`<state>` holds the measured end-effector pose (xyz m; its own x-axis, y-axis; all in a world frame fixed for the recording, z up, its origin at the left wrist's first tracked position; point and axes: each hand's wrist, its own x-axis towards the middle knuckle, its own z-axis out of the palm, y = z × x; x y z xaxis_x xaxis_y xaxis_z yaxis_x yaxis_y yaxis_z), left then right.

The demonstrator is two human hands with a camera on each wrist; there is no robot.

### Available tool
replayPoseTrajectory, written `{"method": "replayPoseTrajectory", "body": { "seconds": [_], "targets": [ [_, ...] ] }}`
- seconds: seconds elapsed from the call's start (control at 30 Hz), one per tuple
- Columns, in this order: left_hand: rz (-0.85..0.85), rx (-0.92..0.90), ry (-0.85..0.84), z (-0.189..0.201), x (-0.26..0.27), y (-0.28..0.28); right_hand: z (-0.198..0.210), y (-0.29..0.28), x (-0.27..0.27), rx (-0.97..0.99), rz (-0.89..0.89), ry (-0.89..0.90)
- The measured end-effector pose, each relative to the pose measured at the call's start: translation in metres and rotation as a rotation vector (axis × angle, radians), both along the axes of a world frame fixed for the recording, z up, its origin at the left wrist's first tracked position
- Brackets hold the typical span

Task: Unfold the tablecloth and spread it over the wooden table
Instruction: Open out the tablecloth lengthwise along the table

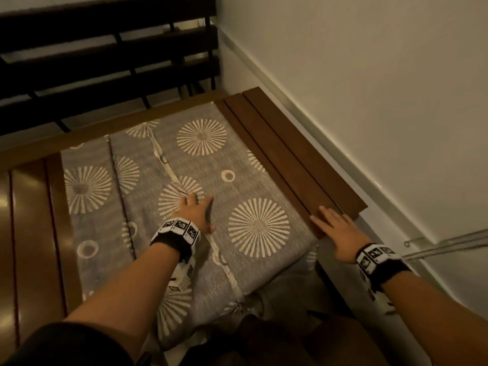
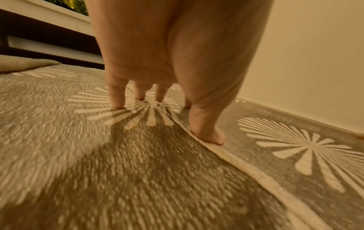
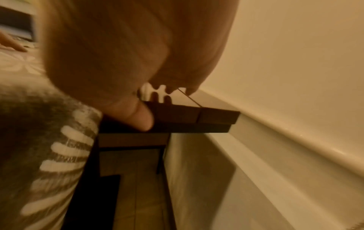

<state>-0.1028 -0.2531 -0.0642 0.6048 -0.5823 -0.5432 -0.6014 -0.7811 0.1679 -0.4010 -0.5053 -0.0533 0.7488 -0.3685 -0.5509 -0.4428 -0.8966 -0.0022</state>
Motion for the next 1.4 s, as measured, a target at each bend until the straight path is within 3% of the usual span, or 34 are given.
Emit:
{"method": "replayPoseTrajectory", "body": {
  "seconds": [0.07, 0.2, 0.4, 0.57, 0.7, 0.87, 0.93, 1.0, 1.07, 1.2, 1.3, 1.4],
  "targets": [
    [0.011, -0.042, -0.016, -0.001, -0.004, 0.002, 0.006, -0.004, 0.001, -0.008, -0.056, -0.097],
    [0.009, -0.092, 0.001, 0.001, -0.007, 0.008, 0.014, 0.021, 0.049, 0.17, 0.186, -0.367],
    [0.273, -0.237, -0.083, 0.01, 0.018, 0.065, 0.023, 0.067, 0.176, 0.276, 0.354, -0.393],
    [0.616, -0.223, -0.147, 0.021, 0.033, 0.144, 0.037, 0.128, 0.288, 0.397, 0.403, -0.354],
    [0.635, -0.174, 0.069, 0.017, 0.021, 0.18, 0.03, 0.179, 0.359, 0.492, 0.366, -0.295],
    [0.628, -0.234, 0.074, 0.012, 0.01, 0.187, 0.011, 0.221, 0.44, 0.56, 0.232, -0.235],
    [0.693, -0.343, 0.146, 0.014, 0.017, 0.197, 0.003, 0.23, 0.472, 0.616, 0.128, -0.24],
    [0.809, -0.569, 0.244, 0.019, 0.024, 0.215, -0.001, 0.238, 0.502, 0.73, -0.007, -0.248],
    [0.931, -0.703, 0.242, 0.021, 0.025, 0.238, -0.002, 0.249, 0.532, 0.806, -0.092, -0.279],
    [1.033, -0.549, 0.236, 0.016, 0.026, 0.271, 0.006, 0.283, 0.57, 0.907, -0.146, -0.194],
    [1.038, -0.472, 0.222, 0.02, 0.027, 0.286, 0.008, 0.306, 0.589, 0.717, -0.018, -0.239],
    [0.88, -0.215, 0.301, 0.024, 0.019, 0.306, 0.003, 0.324, 0.608, 0.523, 0.001, -0.38]
  ]
}}
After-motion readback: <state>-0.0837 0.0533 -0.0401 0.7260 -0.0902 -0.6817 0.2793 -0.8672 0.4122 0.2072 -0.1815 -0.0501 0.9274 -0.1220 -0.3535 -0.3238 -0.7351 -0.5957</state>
